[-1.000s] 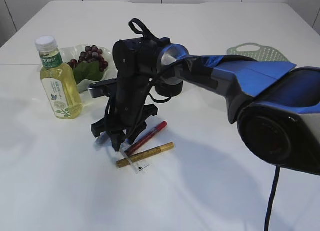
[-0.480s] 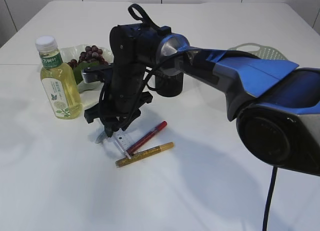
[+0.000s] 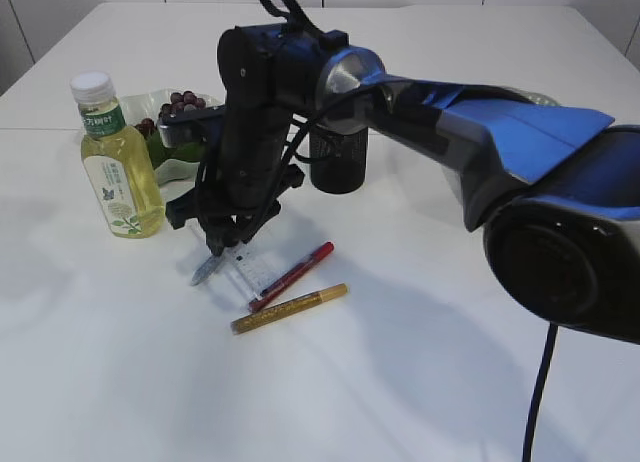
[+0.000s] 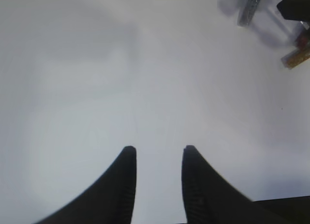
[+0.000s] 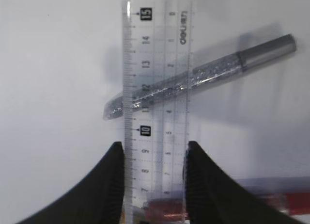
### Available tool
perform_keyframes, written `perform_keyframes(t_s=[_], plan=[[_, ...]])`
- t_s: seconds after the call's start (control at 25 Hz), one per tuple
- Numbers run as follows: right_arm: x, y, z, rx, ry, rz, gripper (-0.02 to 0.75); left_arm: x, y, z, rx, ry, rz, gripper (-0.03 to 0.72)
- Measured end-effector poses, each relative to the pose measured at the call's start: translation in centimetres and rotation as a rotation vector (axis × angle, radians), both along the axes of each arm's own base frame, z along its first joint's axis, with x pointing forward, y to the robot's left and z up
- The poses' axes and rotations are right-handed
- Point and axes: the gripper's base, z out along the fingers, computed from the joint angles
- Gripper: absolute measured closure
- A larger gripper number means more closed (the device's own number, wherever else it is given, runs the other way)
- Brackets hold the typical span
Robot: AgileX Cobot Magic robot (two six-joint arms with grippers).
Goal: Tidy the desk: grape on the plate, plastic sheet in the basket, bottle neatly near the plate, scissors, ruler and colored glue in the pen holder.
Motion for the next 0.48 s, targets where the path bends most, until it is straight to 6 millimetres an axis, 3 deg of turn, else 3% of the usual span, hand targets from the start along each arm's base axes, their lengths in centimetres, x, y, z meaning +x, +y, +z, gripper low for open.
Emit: perform_keyframes(t_s=[0.24,0.48], plan=[[-0.5,-1.2,3.8,-0.031,-0.085,0.008,0.438,0.0,0.0,0.0,0.0,0.0,0.0,0.449],[-2.3,-2.9,4.5,-0.099,-0.048,0.017,0.439,0.0,0.0,0.0,0.0,0.0,0.0,0.449]])
